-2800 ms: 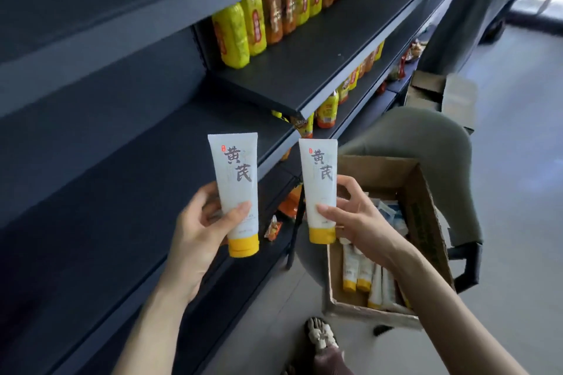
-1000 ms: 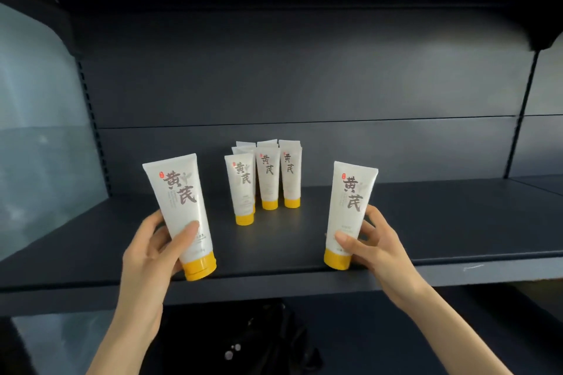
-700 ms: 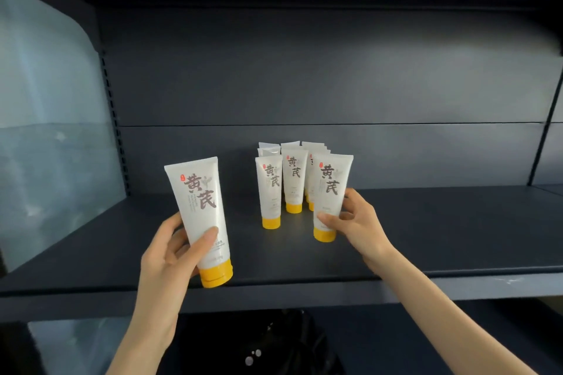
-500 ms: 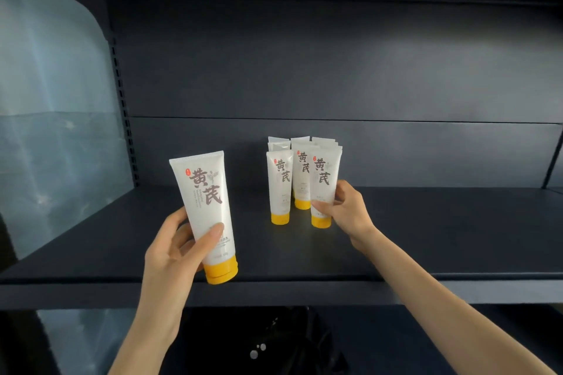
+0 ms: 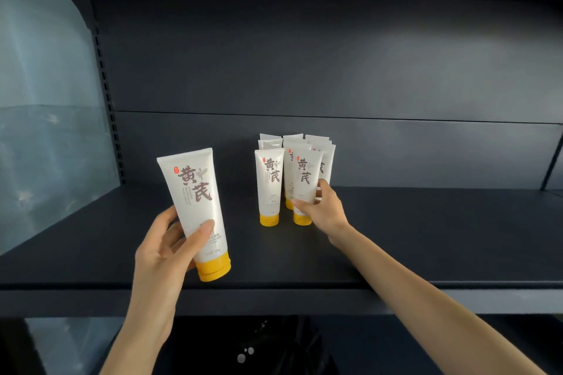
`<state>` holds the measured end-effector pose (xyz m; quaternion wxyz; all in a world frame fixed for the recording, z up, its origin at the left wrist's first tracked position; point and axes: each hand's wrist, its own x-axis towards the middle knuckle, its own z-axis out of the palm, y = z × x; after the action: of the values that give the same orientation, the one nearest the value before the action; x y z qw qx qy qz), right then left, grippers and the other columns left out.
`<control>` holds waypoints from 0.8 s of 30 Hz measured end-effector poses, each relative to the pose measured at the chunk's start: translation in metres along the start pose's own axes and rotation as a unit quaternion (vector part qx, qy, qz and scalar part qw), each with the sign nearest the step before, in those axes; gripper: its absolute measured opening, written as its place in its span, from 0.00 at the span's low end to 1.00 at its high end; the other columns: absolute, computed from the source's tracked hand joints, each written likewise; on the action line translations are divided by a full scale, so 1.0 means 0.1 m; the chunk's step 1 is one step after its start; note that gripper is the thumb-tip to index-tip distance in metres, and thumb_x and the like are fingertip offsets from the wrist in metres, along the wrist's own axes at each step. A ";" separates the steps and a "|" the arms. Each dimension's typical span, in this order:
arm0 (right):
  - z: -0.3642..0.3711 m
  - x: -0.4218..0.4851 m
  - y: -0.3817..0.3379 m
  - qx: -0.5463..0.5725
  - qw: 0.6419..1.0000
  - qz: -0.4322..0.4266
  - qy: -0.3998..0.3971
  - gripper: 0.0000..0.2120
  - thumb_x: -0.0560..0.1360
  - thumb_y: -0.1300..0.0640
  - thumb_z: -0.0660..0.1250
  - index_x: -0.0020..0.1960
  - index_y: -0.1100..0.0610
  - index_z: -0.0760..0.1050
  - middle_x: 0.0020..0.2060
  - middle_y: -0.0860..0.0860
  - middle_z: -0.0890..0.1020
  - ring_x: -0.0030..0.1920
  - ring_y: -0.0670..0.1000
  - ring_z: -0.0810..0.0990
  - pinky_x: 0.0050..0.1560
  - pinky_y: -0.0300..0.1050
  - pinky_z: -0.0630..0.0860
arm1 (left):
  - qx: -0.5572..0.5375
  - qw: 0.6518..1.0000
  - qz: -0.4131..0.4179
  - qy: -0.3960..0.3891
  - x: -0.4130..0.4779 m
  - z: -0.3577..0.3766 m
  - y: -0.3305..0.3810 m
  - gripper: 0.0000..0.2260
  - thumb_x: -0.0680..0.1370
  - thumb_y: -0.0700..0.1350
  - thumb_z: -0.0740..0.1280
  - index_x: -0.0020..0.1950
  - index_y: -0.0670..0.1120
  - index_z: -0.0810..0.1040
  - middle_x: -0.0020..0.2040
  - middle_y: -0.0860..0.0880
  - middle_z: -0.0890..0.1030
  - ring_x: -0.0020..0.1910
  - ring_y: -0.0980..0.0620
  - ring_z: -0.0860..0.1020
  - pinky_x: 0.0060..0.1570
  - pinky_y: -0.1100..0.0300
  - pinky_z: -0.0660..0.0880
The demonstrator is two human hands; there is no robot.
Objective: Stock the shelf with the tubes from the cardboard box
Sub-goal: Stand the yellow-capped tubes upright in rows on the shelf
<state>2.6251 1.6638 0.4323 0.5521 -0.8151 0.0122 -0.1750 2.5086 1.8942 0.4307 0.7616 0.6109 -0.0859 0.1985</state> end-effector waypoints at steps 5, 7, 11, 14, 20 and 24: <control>0.04 0.00 -0.05 -0.012 1.000 -0.002 -0.010 0.25 0.74 0.60 0.70 0.66 0.56 0.64 0.63 0.53 0.73 0.64 0.53 0.72 0.60 0.48 0.74 | 0.005 1.000 -0.012 -0.009 -0.03 0.12 -0.03 0.28 0.62 0.47 0.78 0.60 0.53 0.75 0.51 0.56 0.83 0.50 0.57 0.82 0.38 0.62 0.79; 0.06 0.01 -0.07 -0.012 1.000 -0.004 -0.015 0.24 0.74 0.60 0.70 0.65 0.57 0.64 0.63 0.53 0.73 0.64 0.53 0.72 0.60 0.48 0.73 | 0.002 1.000 -0.010 -0.006 -0.04 0.15 -0.04 0.24 0.64 0.47 0.73 0.60 0.53 0.75 0.50 0.56 0.83 0.49 0.57 0.82 0.39 0.61 0.79; 0.09 0.04 -0.08 -0.014 1.000 -0.006 -0.022 0.24 0.73 0.59 0.71 0.65 0.58 0.65 0.62 0.53 0.74 0.65 0.53 0.72 0.61 0.49 0.73 | 0.000 1.000 -0.011 -0.002 -0.05 0.20 -0.04 0.25 0.65 0.47 0.70 0.62 0.51 0.74 0.52 0.54 0.83 0.50 0.56 0.82 0.42 0.59 0.78; 0.08 0.07 -0.05 -0.022 0.999 -0.001 -0.031 0.24 0.73 0.59 0.71 0.65 0.58 0.65 0.63 0.53 0.74 0.65 0.53 0.72 0.62 0.51 0.73 | 0.001 1.000 -0.008 -0.003 -0.05 0.23 -0.04 0.27 0.65 0.47 0.70 0.64 0.50 0.73 0.54 0.53 0.82 0.51 0.55 0.81 0.42 0.59 0.79; -0.18 -0.01 -0.04 -0.066 0.997 -0.034 -0.003 0.25 0.73 0.57 0.71 0.66 0.57 0.67 0.63 0.52 0.71 0.63 0.51 0.72 0.56 0.39 0.69 | -0.007 1.000 0.003 -0.011 -0.04 0.31 0.02 0.25 0.65 0.47 0.70 0.63 0.51 0.74 0.53 0.54 0.83 0.51 0.56 0.81 0.41 0.62 0.80; -0.33 -0.28 -0.19 -0.045 0.991 -0.121 0.045 0.22 0.75 0.57 0.69 0.67 0.53 0.67 0.65 0.49 0.69 0.64 0.45 0.69 0.59 0.40 0.71 | -0.006 1.000 0.018 -0.023 -0.02 0.42 0.07 0.24 0.65 0.46 0.70 0.62 0.50 0.75 0.53 0.54 0.83 0.52 0.57 0.81 0.46 0.62 0.78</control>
<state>2.5860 1.6474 0.4526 0.4887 -0.8259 -0.0541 -0.2760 2.5084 1.8546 0.4460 0.7592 0.6093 -0.1153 0.1975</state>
